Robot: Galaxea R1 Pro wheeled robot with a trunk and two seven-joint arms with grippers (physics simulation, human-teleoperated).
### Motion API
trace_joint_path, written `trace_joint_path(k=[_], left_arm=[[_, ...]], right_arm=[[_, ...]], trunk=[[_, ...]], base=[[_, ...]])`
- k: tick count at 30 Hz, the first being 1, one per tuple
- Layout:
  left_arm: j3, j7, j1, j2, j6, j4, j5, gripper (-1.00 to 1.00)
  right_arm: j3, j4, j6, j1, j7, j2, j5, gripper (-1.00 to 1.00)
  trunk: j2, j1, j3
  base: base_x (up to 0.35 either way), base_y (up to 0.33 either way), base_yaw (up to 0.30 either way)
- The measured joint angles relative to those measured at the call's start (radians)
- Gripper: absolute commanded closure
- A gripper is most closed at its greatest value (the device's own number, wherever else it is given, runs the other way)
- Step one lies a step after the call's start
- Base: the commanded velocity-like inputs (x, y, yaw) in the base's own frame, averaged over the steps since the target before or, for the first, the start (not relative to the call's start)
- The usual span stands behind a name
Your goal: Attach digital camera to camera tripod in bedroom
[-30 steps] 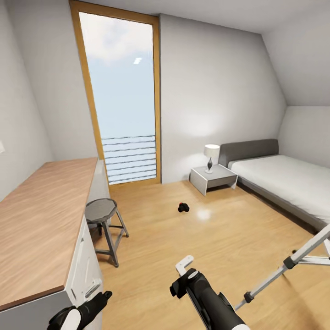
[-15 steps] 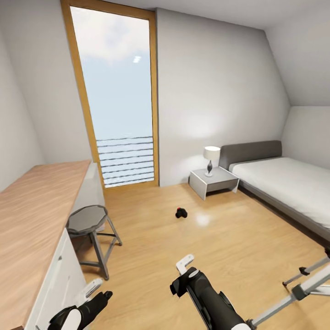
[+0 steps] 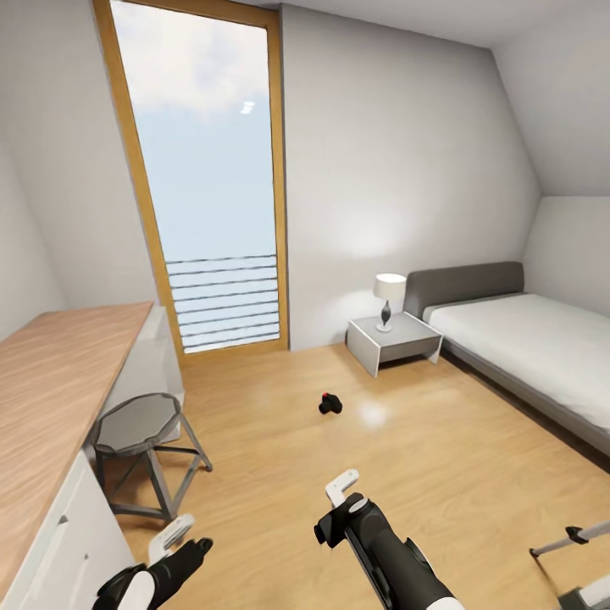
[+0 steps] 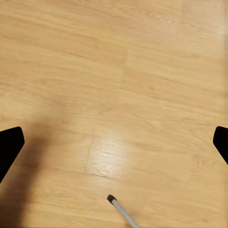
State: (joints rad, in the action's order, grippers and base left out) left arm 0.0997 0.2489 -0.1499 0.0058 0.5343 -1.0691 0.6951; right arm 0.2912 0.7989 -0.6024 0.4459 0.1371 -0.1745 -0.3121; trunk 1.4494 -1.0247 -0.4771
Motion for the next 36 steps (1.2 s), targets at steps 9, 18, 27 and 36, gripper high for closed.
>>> trace_joint_path(k=[9,18,27,36], left_arm=[[-0.010,0.001,0.000,0.000,0.000,0.000,0.000,-1.00],[-0.014,0.001,0.000,0.000,0.000,0.000,0.000,-1.00],[-0.054,0.002,-0.001,0.000,0.000,0.001,-0.001,-1.00],[-0.065,0.005,-0.001,0.000,0.000,0.001,-0.001,-1.00]], right_arm=[[0.000,0.003,0.000,0.003,0.002,0.000,0.000,-1.00],[0.000,0.004,0.000,0.004,0.003,0.000,0.001,-1.00],[0.000,0.005,0.001,0.005,0.003,0.000,0.000,-1.00],[0.000,0.005,0.001,0.005,0.004,0.000,0.001,-1.00]], trunk=[[0.000,0.000,0.000],[0.000,0.000,0.000],[0.000,0.000,0.000],[0.000,0.000,0.000]], base=[[0.044,-0.002,0.048],[0.174,0.000,0.219],[0.045,0.000,0.083],[0.206,0.007,0.011]])
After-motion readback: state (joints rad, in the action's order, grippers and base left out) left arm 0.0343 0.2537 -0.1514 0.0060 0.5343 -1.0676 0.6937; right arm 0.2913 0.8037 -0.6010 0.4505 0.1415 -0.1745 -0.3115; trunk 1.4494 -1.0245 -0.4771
